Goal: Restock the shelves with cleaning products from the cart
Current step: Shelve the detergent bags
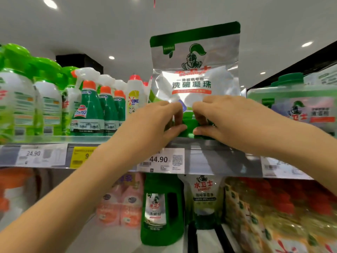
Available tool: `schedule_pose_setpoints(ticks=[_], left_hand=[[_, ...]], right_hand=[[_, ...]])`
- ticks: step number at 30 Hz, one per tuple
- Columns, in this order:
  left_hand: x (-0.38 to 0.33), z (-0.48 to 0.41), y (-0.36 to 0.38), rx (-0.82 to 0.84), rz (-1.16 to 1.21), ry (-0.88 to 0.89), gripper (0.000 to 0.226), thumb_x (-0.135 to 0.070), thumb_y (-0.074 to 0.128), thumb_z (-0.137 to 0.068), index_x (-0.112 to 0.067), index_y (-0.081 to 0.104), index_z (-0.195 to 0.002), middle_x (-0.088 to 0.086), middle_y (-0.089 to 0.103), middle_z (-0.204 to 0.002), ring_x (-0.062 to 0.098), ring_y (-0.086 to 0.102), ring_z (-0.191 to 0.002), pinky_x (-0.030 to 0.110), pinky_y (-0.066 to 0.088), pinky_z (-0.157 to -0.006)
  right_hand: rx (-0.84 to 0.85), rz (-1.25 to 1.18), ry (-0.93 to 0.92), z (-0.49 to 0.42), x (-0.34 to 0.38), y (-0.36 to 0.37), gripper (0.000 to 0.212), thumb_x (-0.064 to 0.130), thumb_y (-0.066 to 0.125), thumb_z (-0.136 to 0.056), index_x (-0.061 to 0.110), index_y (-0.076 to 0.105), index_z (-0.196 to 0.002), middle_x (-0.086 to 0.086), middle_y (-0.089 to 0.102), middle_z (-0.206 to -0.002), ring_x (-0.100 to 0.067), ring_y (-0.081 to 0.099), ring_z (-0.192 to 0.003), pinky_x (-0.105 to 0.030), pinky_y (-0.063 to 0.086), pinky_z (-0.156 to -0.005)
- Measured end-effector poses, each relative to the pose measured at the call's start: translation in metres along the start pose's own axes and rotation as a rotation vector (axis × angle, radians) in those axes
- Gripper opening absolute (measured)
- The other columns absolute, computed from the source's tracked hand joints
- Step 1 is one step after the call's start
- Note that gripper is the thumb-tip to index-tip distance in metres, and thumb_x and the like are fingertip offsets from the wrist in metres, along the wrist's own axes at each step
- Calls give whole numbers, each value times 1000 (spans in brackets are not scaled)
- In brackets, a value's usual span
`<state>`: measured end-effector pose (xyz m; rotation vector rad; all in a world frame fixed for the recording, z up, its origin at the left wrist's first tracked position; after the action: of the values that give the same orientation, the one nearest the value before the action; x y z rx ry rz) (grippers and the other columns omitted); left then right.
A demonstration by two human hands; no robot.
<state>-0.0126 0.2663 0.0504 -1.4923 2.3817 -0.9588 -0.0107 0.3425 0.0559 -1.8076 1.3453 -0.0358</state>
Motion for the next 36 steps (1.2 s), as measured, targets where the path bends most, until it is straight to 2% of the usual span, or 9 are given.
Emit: schedule_pose_setpoints(ticks=[3, 7, 12, 15, 22, 25, 29, 33, 36], left_hand=[[4, -8, 19, 132, 55, -46, 19, -39, 49, -94, -26, 47, -82, -10, 53, -73, 5, 49, -64, 24, 40, -59], [13, -14, 55, 376, 118, -160, 45, -43, 28, -102, -17, 47, -70, -1, 50, -67, 10, 44, -58, 24, 31, -53], [26, -32, 61, 420, 140, -245, 40, -37, 31, -103, -23, 51, -71, -6, 52, -73, 6, 46, -64, 21, 34, -58], [28, -35, 64, 450, 123, -250, 39, -33, 32, -104, -24, 52, -71, -8, 51, -72, 6, 46, -64, 19, 32, -57], [19, -28, 60, 403, 49, -301, 37, -25, 27, -105, -3, 57, -103, 10, 56, -98, 21, 51, -82, 28, 32, -69], [13, -28, 50, 292, -65, -299, 25, -17, 33, -104, -5, 54, -99, 13, 59, -101, 31, 57, -89, 36, 44, -75], [-2, -19, 12, -35, -166, -297, 10, -20, 37, -102, -19, 43, -94, -1, 50, -86, 25, 50, -79, 37, 39, -63], [-26, 21, -25, -294, -3, -218, 25, -31, 29, -104, -18, 45, -88, -5, 51, -76, 23, 52, -70, 36, 39, -57], [-36, 62, -35, -273, 118, -236, 34, -39, 26, -102, -21, 44, -80, -5, 54, -69, 24, 53, -65, 45, 45, -59]], right_hand=[[105, -55, -3, -9, -5, 22, 19, 40, 49, -96, 24, 39, -97, 6, 32, -84, -15, 38, -81, -31, 32, -70], [324, -83, 55, -20, -17, 48, 16, 32, 47, -99, 17, 43, -93, 2, 41, -85, -20, 45, -83, -30, 34, -73], [439, -25, 98, -31, -24, 61, 18, 28, 39, -103, 12, 44, -97, -4, 46, -93, -22, 45, -85, -29, 32, -65], [442, -26, 127, -34, -26, 65, 16, 24, 41, -102, 11, 49, -105, -5, 48, -98, -22, 46, -88, -27, 33, -72], [447, -84, 149, -30, -24, 67, 21, 23, 36, -104, 9, 46, -93, -1, 41, -78, -17, 42, -74, -29, 31, -71], [378, -130, 175, -25, -25, 57, 27, 24, 36, -104, 12, 41, -81, -2, 42, -79, -14, 39, -67, -30, 32, -68], [92, -339, 126, -7, -9, 25, 13, 23, 44, -101, 13, 50, -107, -4, 53, -96, -19, 50, -80, -32, 38, -68], [-188, -533, 59, 30, 11, -4, 6, 21, 49, -98, 15, 49, -100, 2, 51, -90, -15, 48, -80, -28, 36, -71], [-405, -420, 54, 62, 24, -20, 9, 21, 52, -96, 13, 54, -99, -1, 52, -95, -21, 47, -92, -30, 29, -80]])
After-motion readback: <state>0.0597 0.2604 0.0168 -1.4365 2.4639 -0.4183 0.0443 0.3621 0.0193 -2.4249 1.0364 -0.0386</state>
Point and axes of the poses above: each hand's wrist, its own z-axis away from the middle knuckle, its own y-axis out of the palm, x = y × z, the point moved 10 cm from there along -z, towards the middle knuckle
